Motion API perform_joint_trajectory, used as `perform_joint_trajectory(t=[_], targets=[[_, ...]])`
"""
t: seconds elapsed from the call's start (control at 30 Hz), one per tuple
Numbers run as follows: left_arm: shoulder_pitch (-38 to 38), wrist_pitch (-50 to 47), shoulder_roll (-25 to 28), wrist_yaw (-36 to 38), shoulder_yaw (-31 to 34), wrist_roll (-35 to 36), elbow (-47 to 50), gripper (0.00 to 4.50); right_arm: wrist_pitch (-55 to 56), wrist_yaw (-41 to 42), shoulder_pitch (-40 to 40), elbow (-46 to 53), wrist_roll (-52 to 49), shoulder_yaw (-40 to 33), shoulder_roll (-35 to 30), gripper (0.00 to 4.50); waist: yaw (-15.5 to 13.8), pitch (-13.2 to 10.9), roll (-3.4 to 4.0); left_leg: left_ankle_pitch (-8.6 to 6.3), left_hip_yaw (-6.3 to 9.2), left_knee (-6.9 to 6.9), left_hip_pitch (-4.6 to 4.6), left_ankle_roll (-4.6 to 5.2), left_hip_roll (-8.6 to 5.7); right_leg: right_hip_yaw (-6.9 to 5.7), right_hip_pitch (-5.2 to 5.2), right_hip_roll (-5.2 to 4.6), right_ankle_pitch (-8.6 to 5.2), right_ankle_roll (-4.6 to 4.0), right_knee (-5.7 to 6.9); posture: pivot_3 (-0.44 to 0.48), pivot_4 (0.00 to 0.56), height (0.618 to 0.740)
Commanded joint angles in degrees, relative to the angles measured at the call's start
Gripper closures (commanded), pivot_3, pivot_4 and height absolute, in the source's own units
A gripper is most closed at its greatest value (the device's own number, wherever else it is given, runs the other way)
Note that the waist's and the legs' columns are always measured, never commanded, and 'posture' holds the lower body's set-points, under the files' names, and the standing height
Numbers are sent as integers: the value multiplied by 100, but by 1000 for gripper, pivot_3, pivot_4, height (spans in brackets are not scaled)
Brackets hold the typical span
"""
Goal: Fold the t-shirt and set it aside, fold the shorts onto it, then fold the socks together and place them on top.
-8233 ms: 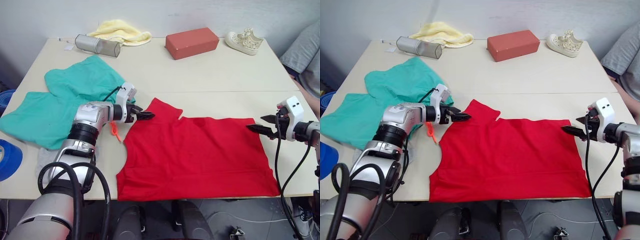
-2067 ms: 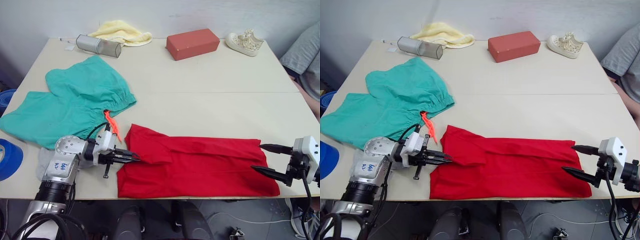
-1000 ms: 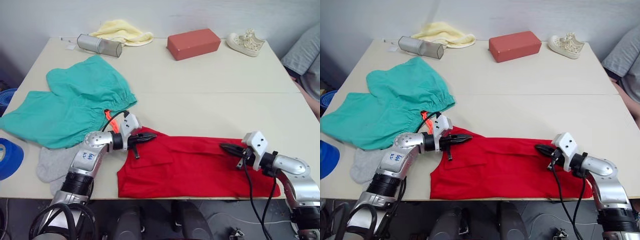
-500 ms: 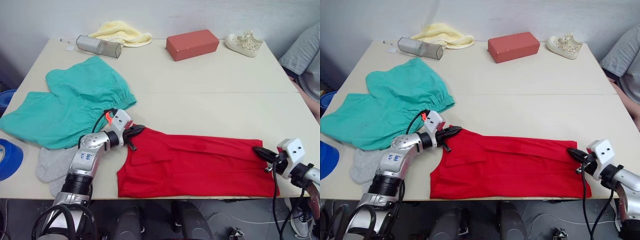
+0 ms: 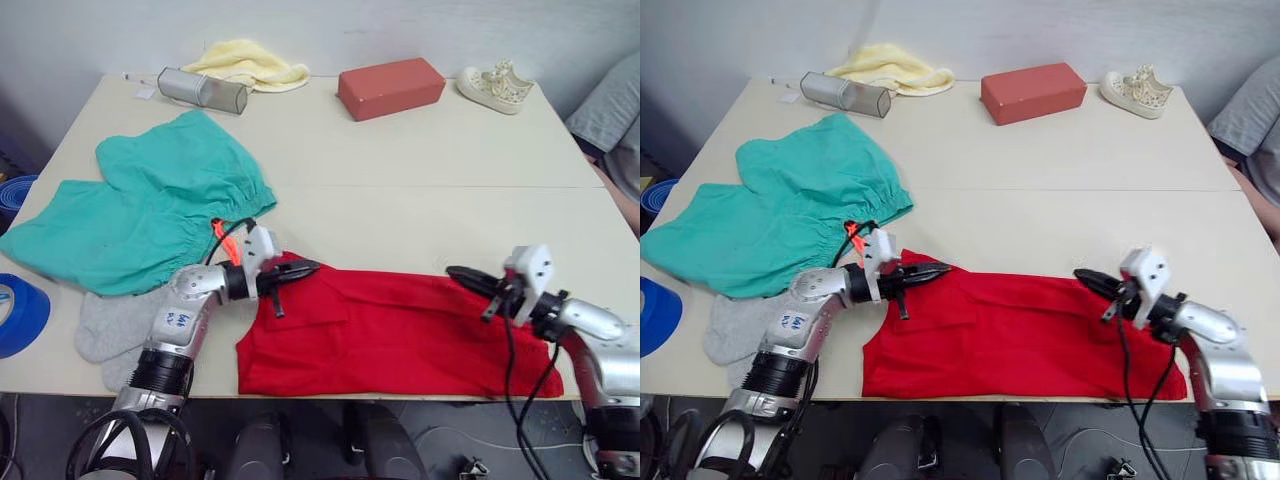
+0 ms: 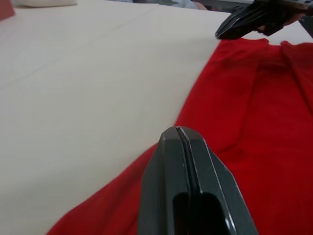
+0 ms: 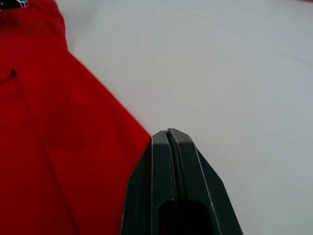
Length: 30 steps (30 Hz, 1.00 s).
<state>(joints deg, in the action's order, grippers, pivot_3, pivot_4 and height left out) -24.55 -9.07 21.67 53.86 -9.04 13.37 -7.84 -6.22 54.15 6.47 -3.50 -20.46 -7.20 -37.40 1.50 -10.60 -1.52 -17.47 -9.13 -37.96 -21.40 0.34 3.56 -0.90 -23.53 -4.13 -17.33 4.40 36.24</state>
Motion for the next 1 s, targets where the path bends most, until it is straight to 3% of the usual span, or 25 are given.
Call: perform_joint_trajectory(t=[0.03, 0.3, 0.57, 0.67, 0.73, 0.87, 0.93, 1.0], targets=[[41, -143, -11, -359, -167, -339, 245, 4500, 89, -280, 40, -38, 215, -3, 76, 4483, 2, 0, 0, 0, 0, 0, -2, 1, 0, 0, -1, 0, 1, 1, -2, 0, 150, 740], [203, -797, 274, -765, 18, -448, 523, 4500, 293, -481, -65, -730, 172, -543, -7, 4483, 12, 0, 0, 0, 1, 0, 4, 0, 4, -1, 0, 3, 1, 2, 1, 0, 150, 740], [268, -702, 766, -190, 804, 285, 596, 4500, 357, 203, -293, -1233, -467, -1618, -716, 4483, 9, -1, 2, -1, 1, 1, 4, 2, 4, -2, 2, 0, 1, 1, -1, 0, 150, 740], [255, -778, 1100, 4, 1025, 396, 533, 3932, 164, 478, -386, -1099, -706, -1915, -978, 4500, 34, -1, 2, -2, -1, 6, 8, 1, 4, 3, 2, 2, 1, 2, -2, 0, 150, 740], [265, -846, 1208, 362, 1284, 857, 697, 3350, -280, 893, -546, -876, -980, -2024, -1275, 4500, 24, -6, 10, -1, -1, 9, 8, -1, 5, 3, 0, 3, 1, 1, -1, 0, 150, 740], [483, -1004, 1550, 1471, 1704, 1941, 1389, 2014, -927, 1317, -633, -673, -1026, -1936, -1921, 3199, 34, -8, 15, -2, 0, 11, 5, -1, 7, 0, 1, 2, 1, 1, -9, 0, 150, 740], [765, -714, 1941, 2241, 1591, 2007, 1772, 1470, -1247, 1462, -468, -776, -899, -1712, -2270, 2595, 53, -8, 16, -4, -3, 13, 8, -3, 7, 2, 4, 1, 1, 1, -15, 0, 150, 740], [940, -826, 2112, 2424, 1573, 2177, 2039, 761, -1348, 1690, -172, -964, -715, -1380, -2508, 1838, 63, -4, 23, -4, -7, 19, 9, -5, 6, 5, 2, 2, 0, 0, -19, 0, 150, 740]])
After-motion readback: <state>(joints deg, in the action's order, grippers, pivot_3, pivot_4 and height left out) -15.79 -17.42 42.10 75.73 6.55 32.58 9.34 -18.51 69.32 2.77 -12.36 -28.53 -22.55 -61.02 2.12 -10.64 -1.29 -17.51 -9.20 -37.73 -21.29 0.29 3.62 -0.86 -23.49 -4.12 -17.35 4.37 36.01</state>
